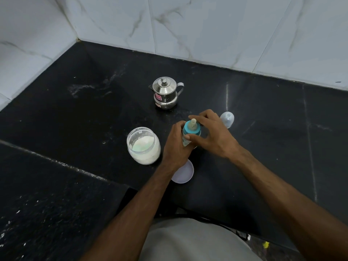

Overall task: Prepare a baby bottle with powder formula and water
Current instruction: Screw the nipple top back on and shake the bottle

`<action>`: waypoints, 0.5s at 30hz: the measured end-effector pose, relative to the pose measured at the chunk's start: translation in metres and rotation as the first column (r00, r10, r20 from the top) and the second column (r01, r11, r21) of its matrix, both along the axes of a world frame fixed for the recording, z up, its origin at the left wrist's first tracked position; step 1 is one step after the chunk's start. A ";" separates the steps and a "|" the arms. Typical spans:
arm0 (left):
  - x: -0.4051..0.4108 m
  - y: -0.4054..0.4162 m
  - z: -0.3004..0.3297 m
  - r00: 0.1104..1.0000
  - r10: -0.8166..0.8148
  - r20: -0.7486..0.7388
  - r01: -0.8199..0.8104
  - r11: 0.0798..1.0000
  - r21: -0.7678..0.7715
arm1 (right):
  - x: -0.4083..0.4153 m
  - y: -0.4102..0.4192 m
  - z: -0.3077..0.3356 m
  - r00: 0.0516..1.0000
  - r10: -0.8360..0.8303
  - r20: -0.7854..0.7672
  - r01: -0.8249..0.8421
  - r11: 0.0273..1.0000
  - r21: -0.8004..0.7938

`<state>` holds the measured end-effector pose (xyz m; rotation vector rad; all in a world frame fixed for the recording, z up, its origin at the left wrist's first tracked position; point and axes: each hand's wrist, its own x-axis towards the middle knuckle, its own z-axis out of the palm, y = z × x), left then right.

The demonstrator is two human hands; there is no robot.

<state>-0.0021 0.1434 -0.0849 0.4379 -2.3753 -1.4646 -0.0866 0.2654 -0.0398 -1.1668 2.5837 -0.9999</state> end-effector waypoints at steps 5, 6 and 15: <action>0.002 0.002 0.000 1.000 0.012 -0.011 -0.011 1.000 0.003 | 0.005 -0.003 -0.001 0.996 -0.057 -0.065 0.057 0.998 -0.008; 0.002 0.002 0.000 1.000 0.012 -0.016 -0.012 1.000 -0.002 | 0.010 -0.005 -0.003 0.993 -0.096 -0.074 0.094 0.995 -0.029; 0.001 0.001 -0.002 1.000 0.012 -0.020 -0.013 0.999 -0.033 | 0.023 -0.010 -0.013 0.954 -0.259 -0.149 0.254 0.966 -0.050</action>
